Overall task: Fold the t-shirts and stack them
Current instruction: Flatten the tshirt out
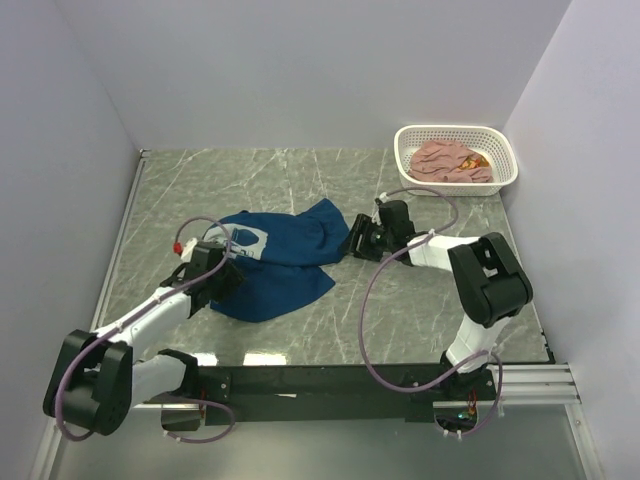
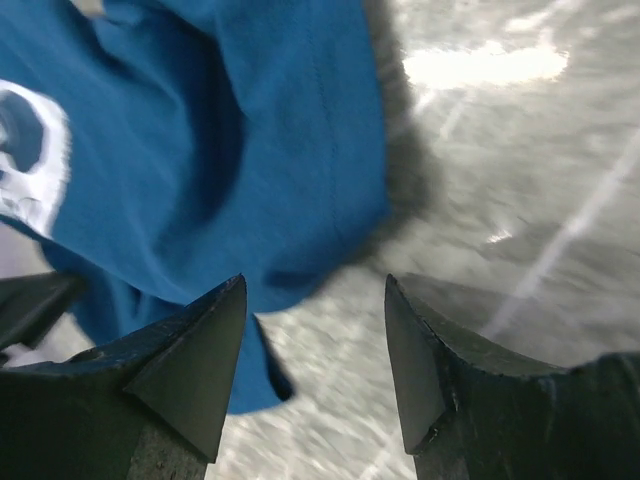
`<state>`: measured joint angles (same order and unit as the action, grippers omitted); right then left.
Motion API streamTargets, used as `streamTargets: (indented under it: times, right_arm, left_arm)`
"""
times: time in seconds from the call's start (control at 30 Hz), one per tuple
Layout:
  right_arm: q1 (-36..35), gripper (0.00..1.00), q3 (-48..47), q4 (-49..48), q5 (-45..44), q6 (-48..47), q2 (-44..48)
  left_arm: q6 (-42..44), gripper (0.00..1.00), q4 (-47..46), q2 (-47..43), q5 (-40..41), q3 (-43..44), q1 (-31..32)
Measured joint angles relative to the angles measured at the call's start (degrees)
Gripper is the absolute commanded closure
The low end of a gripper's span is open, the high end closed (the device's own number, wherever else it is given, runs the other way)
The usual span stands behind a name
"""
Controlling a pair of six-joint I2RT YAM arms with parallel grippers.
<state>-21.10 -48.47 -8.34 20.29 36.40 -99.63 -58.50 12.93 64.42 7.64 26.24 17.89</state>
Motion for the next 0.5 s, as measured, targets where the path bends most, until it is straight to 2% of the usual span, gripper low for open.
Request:
streamTargets:
  times: [0.2, 0.27, 0.33, 0.37, 0.4, 0.5]
  right_arm:
    - [0.0, 0.35, 0.02, -8.26, 4.26, 7.19, -4.24]
    - [0.0, 0.39, 0.02, -10.8, 5.14, 9.07, -5.46]
    - [-0.02, 0.59, 0.0, -12.26, 5.49, 10.19, -6.4]
    - [-0.02, 0.75, 0.0, -12.37, 5.51, 10.64, -6.8]
    - [-0.02, 0.97, 0.0, -12.28, 5.51, 10.78, -7.37]
    - [0.17, 1.0, 0.0, -10.4, 5.22, 11.1, -7.39]
  left_arm:
    - [-2.27, 0.43, -5.6, 3.39, -3.56, -1.36, -9.79]
    - [-2.27, 0.43, -6.32, 4.59, -3.82, -0.7, -11.37]
    - [-2.19, 0.43, -6.23, 6.05, -3.67, 0.46, -12.46]
    - [-2.05, 0.43, -6.14, 7.04, -3.41, 1.31, -13.07]
    - [-1.86, 0.43, -5.97, 8.0, -3.02, 2.19, -13.7]
    - [-0.9, 0.45, -4.48, 10.73, -1.57, 4.94, -15.34]
